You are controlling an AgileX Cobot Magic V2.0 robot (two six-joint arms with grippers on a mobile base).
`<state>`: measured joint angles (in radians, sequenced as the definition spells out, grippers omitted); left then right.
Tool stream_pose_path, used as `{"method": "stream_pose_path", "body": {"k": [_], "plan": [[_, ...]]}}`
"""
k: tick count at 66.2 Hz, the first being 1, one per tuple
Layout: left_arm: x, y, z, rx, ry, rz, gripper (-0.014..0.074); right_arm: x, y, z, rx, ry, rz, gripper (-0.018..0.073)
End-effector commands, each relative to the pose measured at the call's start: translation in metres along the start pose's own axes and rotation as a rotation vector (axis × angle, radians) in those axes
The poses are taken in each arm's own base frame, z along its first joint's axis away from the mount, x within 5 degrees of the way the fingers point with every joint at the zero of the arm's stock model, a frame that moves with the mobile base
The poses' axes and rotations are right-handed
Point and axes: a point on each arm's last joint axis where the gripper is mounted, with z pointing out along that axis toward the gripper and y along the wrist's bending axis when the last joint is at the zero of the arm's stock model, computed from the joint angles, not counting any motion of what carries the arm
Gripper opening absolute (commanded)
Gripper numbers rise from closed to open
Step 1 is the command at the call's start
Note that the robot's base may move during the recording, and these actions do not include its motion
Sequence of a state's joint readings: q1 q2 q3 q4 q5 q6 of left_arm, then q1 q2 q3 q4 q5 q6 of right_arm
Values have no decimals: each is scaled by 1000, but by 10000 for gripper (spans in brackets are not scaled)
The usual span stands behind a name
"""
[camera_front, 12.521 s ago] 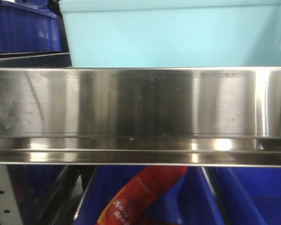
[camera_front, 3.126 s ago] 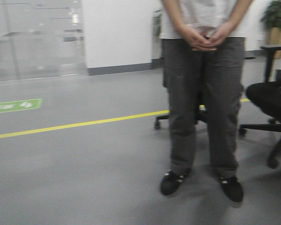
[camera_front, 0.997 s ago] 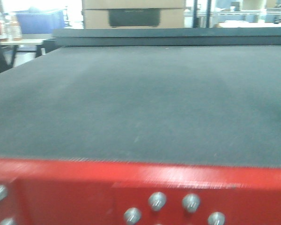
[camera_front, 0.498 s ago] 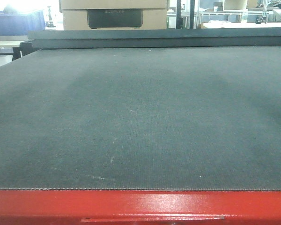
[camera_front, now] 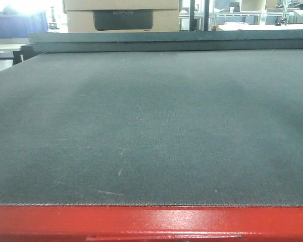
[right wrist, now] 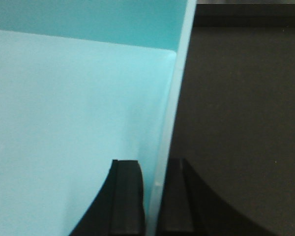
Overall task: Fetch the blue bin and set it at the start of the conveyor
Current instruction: 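Hold the bin and approach the red-framed grey conveyor belt, then lower the light-blue bin onto the conveyor belt with both grippers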
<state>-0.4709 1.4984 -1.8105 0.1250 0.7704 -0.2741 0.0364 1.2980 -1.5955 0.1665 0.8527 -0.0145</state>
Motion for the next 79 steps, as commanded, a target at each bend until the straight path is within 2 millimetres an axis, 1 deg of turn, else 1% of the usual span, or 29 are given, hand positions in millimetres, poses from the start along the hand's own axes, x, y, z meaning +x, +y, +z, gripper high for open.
{"method": "stream_pose_path", "body": {"k": [1, 33, 39, 42, 47, 58, 67, 68, 79], "plan": [[-11, -3, -9, 30, -85, 2, -111, -5, 1, -7, 2, -45, -25, -151], [-12, -3, -11, 29, -98, 6, -111, -6, 1, -7, 1, -53, -23, -151], [-7, -1, -12, 15, -43, 2, -111, -5, 3, -9, -24, -43, -3, -151], [-2, 1, -12, -2, 14, 0, -111, -4, 6, -9, -55, -32, 23, -151], [8, 8, -9, -37, 106, -10, -111, -1, 9, -3, -92, 7, 56, -151], [36, 19, 10, -78, 221, -17, -111, 11, 8, 26, -107, 135, 72, -151], [68, 31, 34, -100, 262, -22, -111, 23, 10, 59, -118, 245, 53, -151], [74, 33, 38, -102, 273, -24, -111, 25, 10, 62, -119, 256, 50, -151], [118, 50, 61, -118, 289, -40, -111, 45, 13, 106, -121, 378, 20, -151]]}}
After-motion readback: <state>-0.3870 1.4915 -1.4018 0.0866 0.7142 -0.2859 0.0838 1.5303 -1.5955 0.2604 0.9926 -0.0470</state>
